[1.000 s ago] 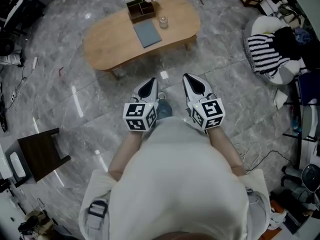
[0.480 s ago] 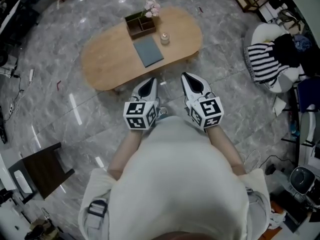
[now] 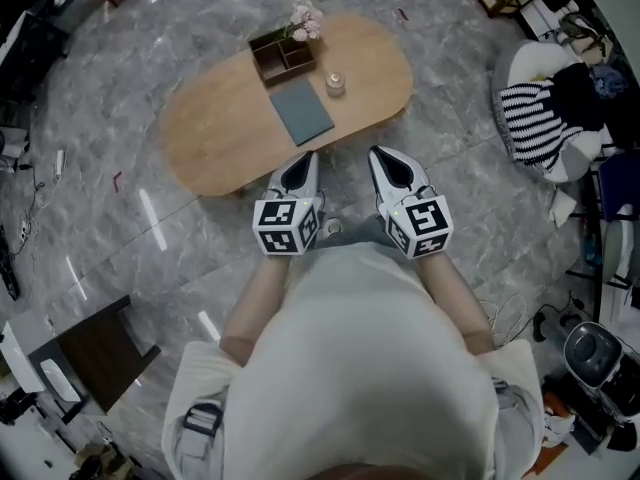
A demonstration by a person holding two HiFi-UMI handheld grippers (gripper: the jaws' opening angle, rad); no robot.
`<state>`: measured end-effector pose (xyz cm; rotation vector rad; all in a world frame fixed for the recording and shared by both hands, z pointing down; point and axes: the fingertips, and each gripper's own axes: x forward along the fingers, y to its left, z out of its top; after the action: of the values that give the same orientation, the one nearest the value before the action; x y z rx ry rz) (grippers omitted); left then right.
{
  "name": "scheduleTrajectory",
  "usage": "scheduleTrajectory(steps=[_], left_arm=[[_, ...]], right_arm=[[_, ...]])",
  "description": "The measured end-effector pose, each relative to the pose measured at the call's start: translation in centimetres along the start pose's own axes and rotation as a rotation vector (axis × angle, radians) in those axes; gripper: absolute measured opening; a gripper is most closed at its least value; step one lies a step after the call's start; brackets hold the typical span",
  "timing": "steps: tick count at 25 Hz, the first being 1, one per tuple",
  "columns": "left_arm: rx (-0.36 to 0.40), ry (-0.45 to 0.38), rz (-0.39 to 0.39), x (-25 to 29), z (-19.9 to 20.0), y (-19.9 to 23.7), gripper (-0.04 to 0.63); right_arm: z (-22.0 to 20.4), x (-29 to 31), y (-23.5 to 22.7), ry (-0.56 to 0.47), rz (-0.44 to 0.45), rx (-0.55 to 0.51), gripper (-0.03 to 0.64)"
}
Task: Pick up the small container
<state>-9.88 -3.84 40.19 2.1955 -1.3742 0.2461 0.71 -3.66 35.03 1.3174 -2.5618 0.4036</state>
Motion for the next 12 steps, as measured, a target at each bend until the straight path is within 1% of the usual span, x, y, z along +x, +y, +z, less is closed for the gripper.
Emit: scheduleTrajectory(steps=[5, 8, 12], left_arm=[[-0.028, 0.024, 0.009, 2.4, -0.8, 1.2, 0.002], [-0.029, 0.04, 0.014, 4.1, -1.7, 1.6, 0.002], [-0.032, 0.064, 0.026, 6.9, -2.7, 2.6, 0.002]], right_arm=[[-1.1, 0.9, -2.0, 0.03, -0.027, 0.042, -0.002], [-2.1, 2.0, -3.1, 0.049, -0.018, 0.059, -0.002], [-3.2, 4.4, -4.7, 0.08, 0.011, 0.043, -0.002]])
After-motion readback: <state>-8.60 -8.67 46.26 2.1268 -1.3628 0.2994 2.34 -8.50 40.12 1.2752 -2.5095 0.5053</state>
